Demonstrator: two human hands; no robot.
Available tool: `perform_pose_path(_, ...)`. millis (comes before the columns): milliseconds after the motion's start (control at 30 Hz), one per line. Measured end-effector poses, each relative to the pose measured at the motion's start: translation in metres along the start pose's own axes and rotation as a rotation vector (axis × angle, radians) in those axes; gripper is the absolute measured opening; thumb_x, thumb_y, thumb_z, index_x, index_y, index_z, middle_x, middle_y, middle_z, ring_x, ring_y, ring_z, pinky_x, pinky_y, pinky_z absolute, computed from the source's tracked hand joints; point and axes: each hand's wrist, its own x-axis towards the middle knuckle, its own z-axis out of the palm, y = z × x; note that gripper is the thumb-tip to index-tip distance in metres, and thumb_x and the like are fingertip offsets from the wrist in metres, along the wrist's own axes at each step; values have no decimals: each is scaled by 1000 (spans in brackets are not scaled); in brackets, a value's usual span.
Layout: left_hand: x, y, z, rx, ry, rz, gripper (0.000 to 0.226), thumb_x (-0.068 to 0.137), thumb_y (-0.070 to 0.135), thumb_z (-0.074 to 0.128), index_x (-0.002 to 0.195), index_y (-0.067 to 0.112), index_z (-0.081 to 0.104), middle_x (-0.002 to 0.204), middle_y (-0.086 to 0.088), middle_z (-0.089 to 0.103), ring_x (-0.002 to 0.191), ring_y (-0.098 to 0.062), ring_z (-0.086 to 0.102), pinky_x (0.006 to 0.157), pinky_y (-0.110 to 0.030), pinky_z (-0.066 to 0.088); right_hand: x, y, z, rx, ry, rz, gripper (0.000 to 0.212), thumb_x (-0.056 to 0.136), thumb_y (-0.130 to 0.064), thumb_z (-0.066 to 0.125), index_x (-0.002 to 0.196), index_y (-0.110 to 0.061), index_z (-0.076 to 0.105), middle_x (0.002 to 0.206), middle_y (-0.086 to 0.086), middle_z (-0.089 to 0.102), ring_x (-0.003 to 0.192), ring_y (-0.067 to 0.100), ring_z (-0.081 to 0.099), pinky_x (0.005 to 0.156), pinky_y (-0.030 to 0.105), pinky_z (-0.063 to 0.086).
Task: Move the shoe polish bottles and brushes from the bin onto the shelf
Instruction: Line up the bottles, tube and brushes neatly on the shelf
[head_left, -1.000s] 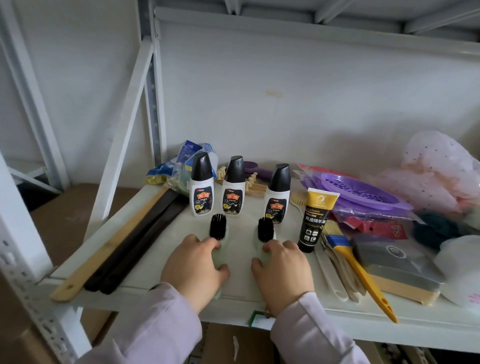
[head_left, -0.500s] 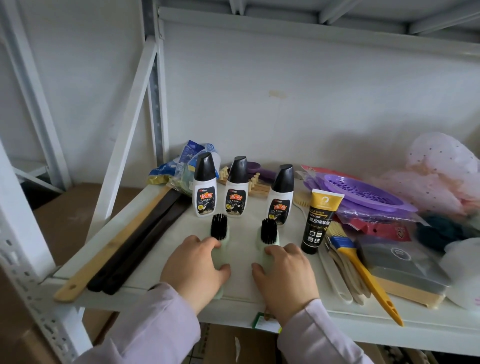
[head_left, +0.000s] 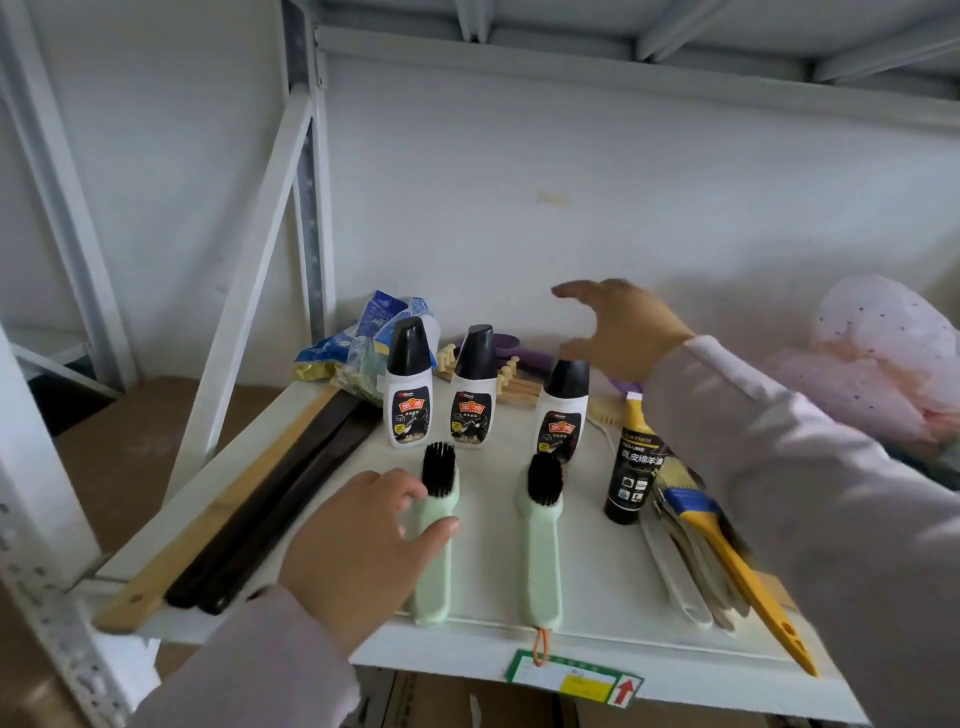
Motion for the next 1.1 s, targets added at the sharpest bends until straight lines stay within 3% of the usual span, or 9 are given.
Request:
perform_pose_path(100, -1, -3, -1, -11, -4, 25, 32, 81, 56, 53, 107, 37, 53, 102, 18, 54, 83, 3, 57, 74, -20, 49, 13, -1, 8, -52, -202, -10, 43, 84, -25, 65, 126, -21, 55, 129, 6, 58, 112, 24, 58, 91, 30, 46)
perform_pose_path(267, 1, -9, 0, -6, -5, 65, 29, 79, 54, 58, 104, 40, 55, 99, 20, 54, 82, 4, 56, 63, -9, 37, 18, -2, 14, -82, -193, -20, 24, 86, -19, 62, 109, -12, 68, 115, 9, 66, 105, 25, 60, 83, 28, 46)
perform_pose_path(433, -4, -11, 11, 43, -40, 136, 41, 75, 57, 61, 113, 42, 57, 108, 19, 47, 91, 1, 53, 68, -6, 35, 24, 0, 20, -71, -161, 9, 23, 87, -17, 61, 108, -8, 67, 116, 10, 66, 107, 27, 60, 93, 32, 50)
perform_pose_path(633, -7, -19, 26, 13, -76, 145, 48, 70, 59, 63, 113, 37, 65, 105, 18, 48, 78, 5, 49, 68, 0, 28, 32, -6, 24, -159, -147, -26, 33, 87, -27, 59, 119, -17, 60, 124, 7, 61, 113, 27, 56, 94, 34, 46)
perform_pose_path(733, -6, -23, 29, -22, -34, 176, 54, 63, 62, 57, 110, 37, 67, 100, 20, 46, 67, 12, 43, 63, 3, 28, 39, -25, 30, 16, 30, -107, 44, 87, -38, 57, 128, -25, 50, 130, 7, 57, 116, 26, 55, 96, 38, 47)
perform_pose_path(800, -6, -24, 31, 21, -48, 147, 46, 67, 62, 59, 106, 39, 68, 98, 20, 45, 60, 18, 36, 56, 4, 29, 41, -44, 37, 182, -19, -168, 51, 84, -40, 60, 132, -29, 46, 133, 5, 55, 117, 25, 54, 96, 38, 48)
perform_pose_path(867, -7, -23, 29, 27, -8, 171, 43, 65, 66, 53, 95, 41, 70, 90, 20, 50, 58, 19, 41, 58, 5, 29, 42, -56, 47, 215, -100, -178, 50, 83, -33, 65, 130, -27, 49, 130, 6, 57, 115, 25, 55, 98, 37, 48)
perform_pose_path(933, -8, -18, 20, 47, -33, 170, 49, 67, 68, 48, 105, 42, 66, 95, 20, 48, 76, 11, 56, 60, 4, 29, 43, -58, 54, 222, -127, -164, 39, 83, -24, 65, 121, -21, 57, 123, 8, 62, 109, 25, 57, 90, 30, 48)
perform_pose_path(1100, 30, -14, -4, -38, 53, 122, 38, 81, 42, 63, 117, 30, 58, 96, 9, 48, 90, -9, 52, 86, -20, 41, 44, -45, 50, 234, -90, -123, 26, 83, -14, 62, 109, -14, 64, 116, 10, 64, 100, 25, 56, 79, 26, 43)
